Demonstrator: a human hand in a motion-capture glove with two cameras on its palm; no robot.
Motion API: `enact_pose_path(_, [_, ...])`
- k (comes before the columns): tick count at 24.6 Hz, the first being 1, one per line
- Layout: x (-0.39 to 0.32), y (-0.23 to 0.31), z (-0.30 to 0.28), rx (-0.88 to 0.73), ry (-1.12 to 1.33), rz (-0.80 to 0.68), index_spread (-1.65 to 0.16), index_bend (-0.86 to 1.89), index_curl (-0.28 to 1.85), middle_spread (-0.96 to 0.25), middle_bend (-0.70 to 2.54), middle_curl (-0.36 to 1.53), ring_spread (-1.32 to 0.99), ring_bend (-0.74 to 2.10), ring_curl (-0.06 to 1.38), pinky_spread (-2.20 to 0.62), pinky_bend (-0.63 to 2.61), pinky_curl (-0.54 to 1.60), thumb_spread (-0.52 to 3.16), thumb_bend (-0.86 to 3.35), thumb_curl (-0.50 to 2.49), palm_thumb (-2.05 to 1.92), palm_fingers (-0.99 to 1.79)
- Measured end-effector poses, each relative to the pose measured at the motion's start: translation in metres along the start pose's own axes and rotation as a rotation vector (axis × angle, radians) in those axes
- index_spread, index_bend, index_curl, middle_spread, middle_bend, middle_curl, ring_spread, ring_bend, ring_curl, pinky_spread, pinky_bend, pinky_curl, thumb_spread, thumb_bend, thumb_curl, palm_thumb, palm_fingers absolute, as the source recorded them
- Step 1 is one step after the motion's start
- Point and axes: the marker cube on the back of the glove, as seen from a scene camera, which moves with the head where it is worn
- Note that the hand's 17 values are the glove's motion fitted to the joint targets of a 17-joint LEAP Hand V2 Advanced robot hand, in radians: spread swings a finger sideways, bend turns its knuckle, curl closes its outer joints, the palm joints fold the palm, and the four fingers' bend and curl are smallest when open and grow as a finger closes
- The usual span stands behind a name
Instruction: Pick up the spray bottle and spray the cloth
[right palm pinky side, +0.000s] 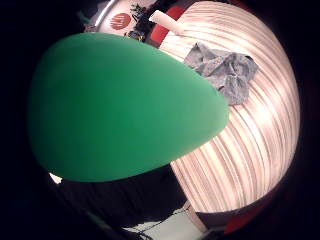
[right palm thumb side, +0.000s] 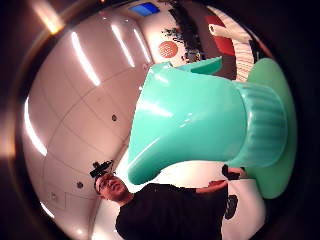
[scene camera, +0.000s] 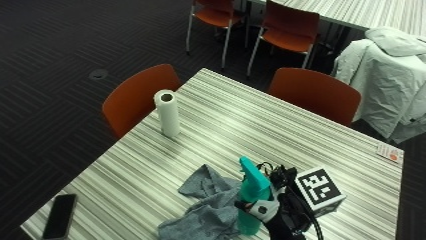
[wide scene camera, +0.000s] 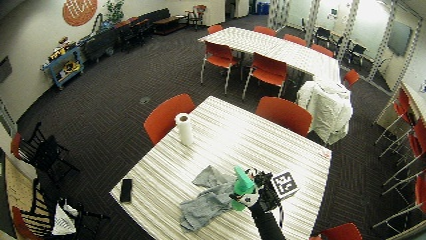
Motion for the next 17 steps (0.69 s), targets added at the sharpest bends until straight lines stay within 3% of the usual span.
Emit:
enact_pose_path(7, [-0.010, -0.016, 0.022, 0.002, -0.006, -0.022, -0.19, 0.19, 0.54, -0.01, 0.37, 0.54, -0.05, 0.49, 0.46, 0.11, 0.14, 0.23, 0.60, -0.02, 0.80, 1.16, 0.63])
enact_pose_path(17, [-0.041, -0.069, 0.099, -0.076, -0.026, -0.108, -0.19, 0.19, 0.54, -0.01, 0.37, 0.54, -0.05, 0.48, 0.46, 0.11, 0.14, 0.23, 0.59, -0.02, 0.80, 1.16, 0.63])
